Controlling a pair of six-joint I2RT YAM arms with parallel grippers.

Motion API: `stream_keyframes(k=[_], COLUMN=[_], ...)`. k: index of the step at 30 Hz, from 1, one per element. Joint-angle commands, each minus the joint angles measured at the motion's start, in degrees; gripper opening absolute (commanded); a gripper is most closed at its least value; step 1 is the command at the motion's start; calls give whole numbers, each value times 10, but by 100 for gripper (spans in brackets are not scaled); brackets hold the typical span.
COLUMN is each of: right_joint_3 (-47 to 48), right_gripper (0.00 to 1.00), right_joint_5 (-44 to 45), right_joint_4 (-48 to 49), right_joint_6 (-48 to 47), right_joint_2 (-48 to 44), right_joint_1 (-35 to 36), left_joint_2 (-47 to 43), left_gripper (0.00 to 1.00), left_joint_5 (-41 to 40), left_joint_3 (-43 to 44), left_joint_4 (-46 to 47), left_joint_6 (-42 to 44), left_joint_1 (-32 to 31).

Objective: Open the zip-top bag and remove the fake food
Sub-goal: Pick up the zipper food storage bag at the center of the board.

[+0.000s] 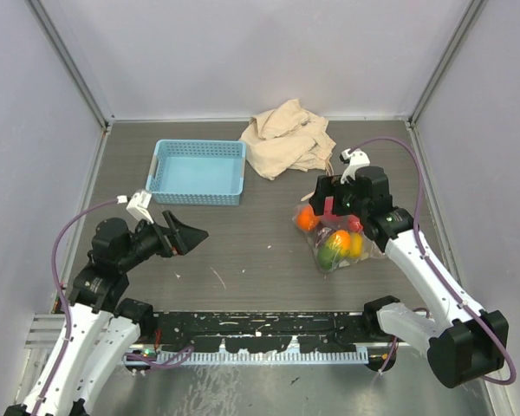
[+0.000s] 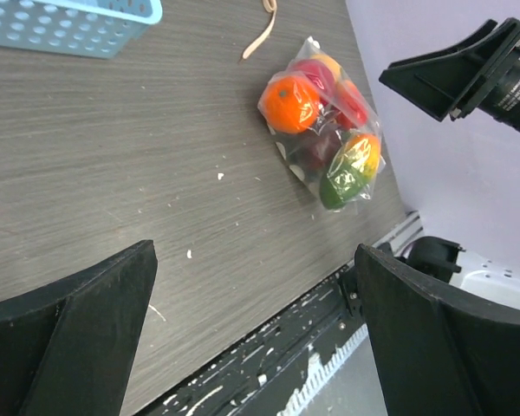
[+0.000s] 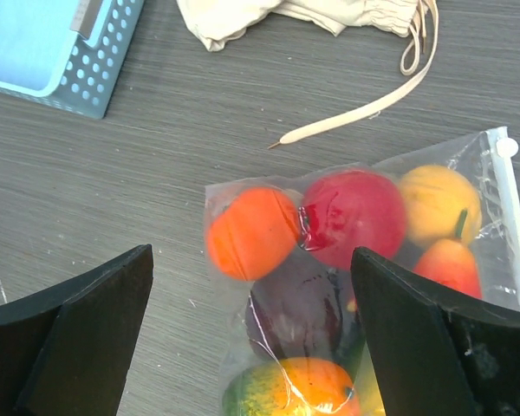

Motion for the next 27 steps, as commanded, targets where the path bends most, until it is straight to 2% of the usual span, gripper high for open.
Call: stream_keyframes(k=[1, 6, 10, 18, 22, 27], right_joint_3=[-4, -13, -18, -34, -48, -65], right_gripper=[100, 100, 100, 100, 99, 92], right_joint_5=[-50, -83, -94, -35, -41, -61], right_joint_4=[58, 69, 75, 78, 88, 96], right_joint_6=[6, 18, 26, 47, 62, 72], right_joint_2=[-11, -1, -5, -2, 31, 81], right_joint_1=[-15, -43, -59, -80, -88, -88], left_joint_2=[-22, -26, -15, 86, 135, 153], left_gripper=[98, 98, 98, 98, 98, 98], left_joint_5=[38, 44, 43, 61, 79, 87], left_joint_3=[-31, -66, -81, -92, -81, -82], left_joint_4=[95, 167, 218, 368, 388, 389], left_joint_6=[-93, -162, -180, -182, -171, -160], left_joint_1=[-3, -4, -5, -8, -14, -19])
